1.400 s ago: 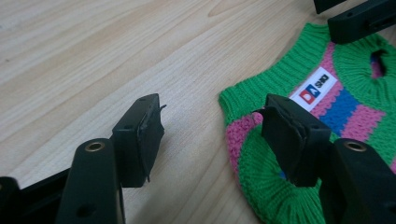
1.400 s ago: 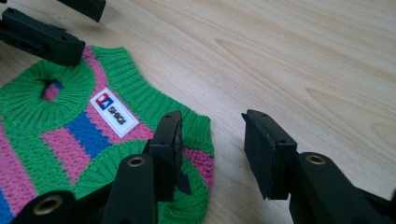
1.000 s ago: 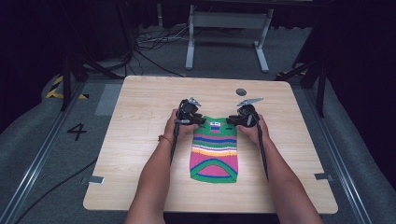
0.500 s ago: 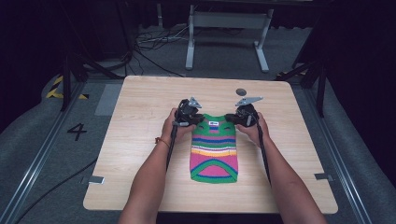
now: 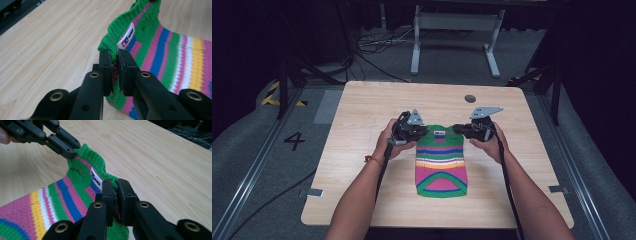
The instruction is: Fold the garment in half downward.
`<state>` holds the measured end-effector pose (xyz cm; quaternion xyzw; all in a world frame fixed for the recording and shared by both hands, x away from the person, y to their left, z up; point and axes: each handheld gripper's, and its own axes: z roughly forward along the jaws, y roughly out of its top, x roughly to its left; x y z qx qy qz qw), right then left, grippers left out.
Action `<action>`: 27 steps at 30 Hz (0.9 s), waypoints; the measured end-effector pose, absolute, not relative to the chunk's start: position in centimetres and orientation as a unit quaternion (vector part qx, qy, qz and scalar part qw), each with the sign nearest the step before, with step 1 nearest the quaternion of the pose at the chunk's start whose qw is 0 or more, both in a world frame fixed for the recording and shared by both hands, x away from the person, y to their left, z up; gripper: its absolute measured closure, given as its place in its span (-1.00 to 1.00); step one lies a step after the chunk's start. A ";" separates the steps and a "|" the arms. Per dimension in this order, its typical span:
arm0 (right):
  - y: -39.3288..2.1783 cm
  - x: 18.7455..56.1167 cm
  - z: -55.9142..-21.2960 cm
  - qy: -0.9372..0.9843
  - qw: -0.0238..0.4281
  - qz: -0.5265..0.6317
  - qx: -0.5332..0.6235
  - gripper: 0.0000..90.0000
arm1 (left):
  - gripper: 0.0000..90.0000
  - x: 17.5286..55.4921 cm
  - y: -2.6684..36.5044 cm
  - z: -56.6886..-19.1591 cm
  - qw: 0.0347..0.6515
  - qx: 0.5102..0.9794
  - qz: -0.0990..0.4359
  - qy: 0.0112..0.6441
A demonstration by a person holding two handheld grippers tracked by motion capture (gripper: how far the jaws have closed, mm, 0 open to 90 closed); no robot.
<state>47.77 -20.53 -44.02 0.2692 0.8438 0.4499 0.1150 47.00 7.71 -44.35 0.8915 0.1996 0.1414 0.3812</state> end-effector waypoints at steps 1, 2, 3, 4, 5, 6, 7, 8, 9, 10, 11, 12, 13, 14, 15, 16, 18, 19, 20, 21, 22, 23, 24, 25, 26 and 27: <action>-20.6 47.6 -43.9 0.844 0.115 0.452 0.265 0.89 | 0.82 46.7 7.8 -44.2 0.379 0.893 0.144 0.194; -20.6 47.3 -43.7 0.844 0.115 0.455 0.261 0.89 | 0.82 46.3 7.9 -44.1 0.380 0.893 0.146 0.191; -20.7 47.0 -43.5 0.844 0.114 0.457 0.257 0.89 | 0.83 46.0 8.0 -44.0 0.381 0.894 0.146 0.187; -20.7 46.7 -43.3 0.845 0.113 0.458 0.252 0.89 | 0.83 45.6 8.1 -43.8 0.383 0.893 0.147 0.183; -20.7 46.5 -43.2 0.846 0.114 0.458 0.248 0.89 | 0.83 45.3 8.1 -43.8 0.382 0.895 0.148 0.180; -20.7 46.2 -43.0 0.848 0.115 0.456 0.244 0.89 | 0.83 44.9 8.1 -43.7 0.381 0.895 0.149 0.175; -20.7 45.9 -42.9 0.848 0.115 0.459 0.239 0.89 | 0.83 44.6 8.2 -43.6 0.382 0.896 0.149 0.170; -20.7 45.6 -42.8 0.849 0.115 0.458 0.236 0.89 | 0.83 44.3 8.2 -43.5 0.380 0.898 0.149 0.166; -20.6 45.3 -42.7 0.849 0.115 0.460 0.232 0.89 | 0.83 44.0 8.2 -43.5 0.381 0.898 0.150 0.164; -20.6 45.0 -42.6 0.850 0.113 0.461 0.227 0.89 | 0.83 43.7 8.3 -43.4 0.381 0.898 0.148 0.160; -20.6 44.7 -42.5 0.851 0.113 0.462 0.223 0.89 | 0.83 43.3 8.3 -43.3 0.383 0.898 0.152 0.153; -20.6 44.3 -42.4 0.852 0.113 0.463 0.217 0.89 | 0.84 43.0 8.3 -43.3 0.384 0.898 0.151 0.151; -20.7 44.0 -42.4 0.852 0.111 0.465 0.215 0.89 | 0.84 42.6 8.3 -43.3 0.385 0.898 0.151 0.149; -20.7 43.7 -42.4 0.853 0.109 0.465 0.210 0.89 | 0.84 42.4 8.3 -43.3 0.384 0.899 0.151 0.146; -20.7 43.5 -42.4 0.854 0.108 0.465 0.207 0.89 | 0.85 42.2 8.3 -43.3 0.383 0.900 0.151 0.142; -20.8 43.3 -42.4 0.855 0.108 0.464 0.206 0.89 | 0.85 41.9 8.3 -43.4 0.383 0.900 0.150 0.141; -20.9 42.6 -42.5 0.857 0.106 0.463 0.200 0.89 | 0.85 41.4 8.3 -43.6 0.385 0.901 0.150 0.136; -21.0 42.3 -42.5 0.857 0.103 0.465 0.198 0.89 | 0.86 41.1 8.4 -43.6 0.386 0.901 0.150 0.132; -21.2 42.0 -42.6 0.859 0.102 0.463 0.194 0.89 | 0.86 40.8 8.4 -43.7 0.387 0.901 0.148 0.130; -21.3 41.7 -42.6 0.860 0.102 0.461 0.192 0.89 | 0.86 40.6 8.4 -43.8 0.387 0.901 0.147 0.128; -21.3 41.4 -42.7 0.861 0.100 0.460 0.189 0.89 | 0.86 40.3 8.5 -43.8 0.384 0.903 0.145 0.125; -21.5 41.0 -42.8 0.863 0.099 0.459 0.186 0.89 | 0.86 40.1 8.5 -43.9 0.384 0.904 0.145 0.123; -21.5 40.7 -42.9 0.865 0.097 0.457 0.183 0.89 | 0.86 39.8 8.5 -44.0 0.384 0.904 0.143 0.120; -21.6 40.4 -42.9 0.866 0.096 0.456 0.180 0.89 | 0.86 39.6 8.5 -44.1 0.384 0.905 0.140 0.120; -21.6 40.1 -43.0 0.868 0.096 0.454 0.178 0.89 | 0.86 39.3 8.5 -44.2 0.381 0.906 0.139 0.117; -21.7 39.8 -43.1 0.869 0.093 0.453 0.175 0.89 | 0.86 39.1 8.5 -44.3 0.381 0.907 0.138 0.114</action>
